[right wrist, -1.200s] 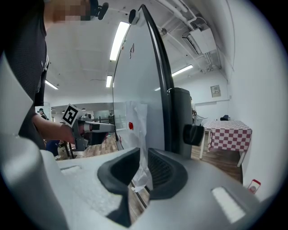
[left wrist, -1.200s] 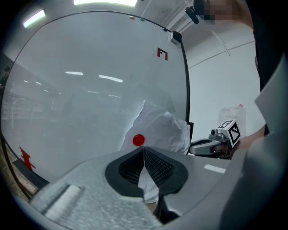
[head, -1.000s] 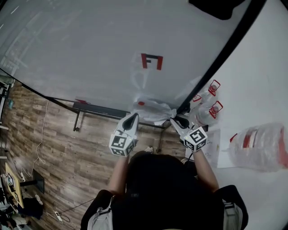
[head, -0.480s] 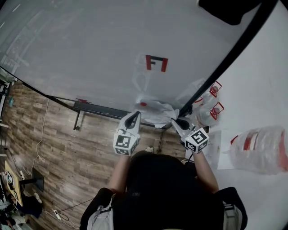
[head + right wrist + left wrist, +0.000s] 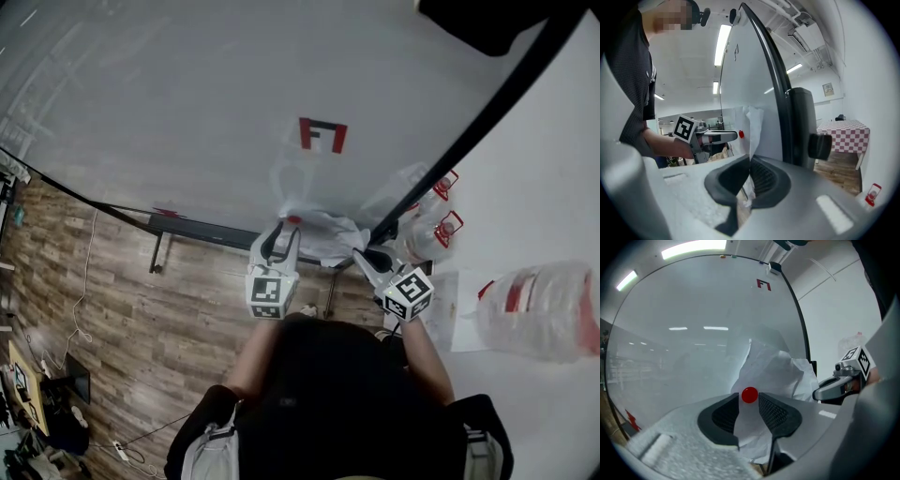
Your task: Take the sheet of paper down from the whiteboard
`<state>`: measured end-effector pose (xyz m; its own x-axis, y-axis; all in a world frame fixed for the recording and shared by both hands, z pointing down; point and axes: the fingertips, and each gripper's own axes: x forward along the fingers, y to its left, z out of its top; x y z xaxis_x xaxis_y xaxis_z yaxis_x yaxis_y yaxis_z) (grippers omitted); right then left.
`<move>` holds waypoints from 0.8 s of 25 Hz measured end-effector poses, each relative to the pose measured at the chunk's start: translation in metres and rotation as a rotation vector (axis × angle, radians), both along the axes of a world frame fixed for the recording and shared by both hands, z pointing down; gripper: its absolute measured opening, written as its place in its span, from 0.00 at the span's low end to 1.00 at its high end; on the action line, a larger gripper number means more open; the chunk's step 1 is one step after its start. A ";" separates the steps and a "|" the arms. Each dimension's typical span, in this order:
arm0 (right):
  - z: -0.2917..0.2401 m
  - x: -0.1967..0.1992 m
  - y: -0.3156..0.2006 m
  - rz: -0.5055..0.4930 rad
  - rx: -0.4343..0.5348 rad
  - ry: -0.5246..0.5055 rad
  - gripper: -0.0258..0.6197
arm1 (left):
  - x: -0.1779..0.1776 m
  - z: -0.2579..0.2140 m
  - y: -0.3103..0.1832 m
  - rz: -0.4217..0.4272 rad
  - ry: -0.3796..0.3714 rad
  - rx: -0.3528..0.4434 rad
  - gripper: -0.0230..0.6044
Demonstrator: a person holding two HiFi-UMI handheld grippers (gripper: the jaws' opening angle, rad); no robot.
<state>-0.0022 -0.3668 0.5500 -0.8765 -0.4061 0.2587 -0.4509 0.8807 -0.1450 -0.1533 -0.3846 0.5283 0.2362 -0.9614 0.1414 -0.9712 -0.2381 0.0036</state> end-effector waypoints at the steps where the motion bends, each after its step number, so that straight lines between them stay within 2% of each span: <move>1: 0.000 0.000 -0.001 0.001 0.000 0.001 0.05 | 0.001 -0.002 -0.002 -0.009 0.014 0.006 0.24; 5: 0.000 0.001 -0.002 0.006 -0.006 0.003 0.05 | 0.007 -0.003 -0.006 -0.046 0.046 0.008 0.24; 12: 0.000 0.001 -0.003 -0.002 -0.013 -0.001 0.05 | 0.007 -0.001 -0.008 -0.103 0.015 0.003 0.25; 20: 0.001 0.001 -0.004 -0.011 -0.021 -0.001 0.05 | 0.009 0.002 -0.012 -0.133 0.012 -0.017 0.27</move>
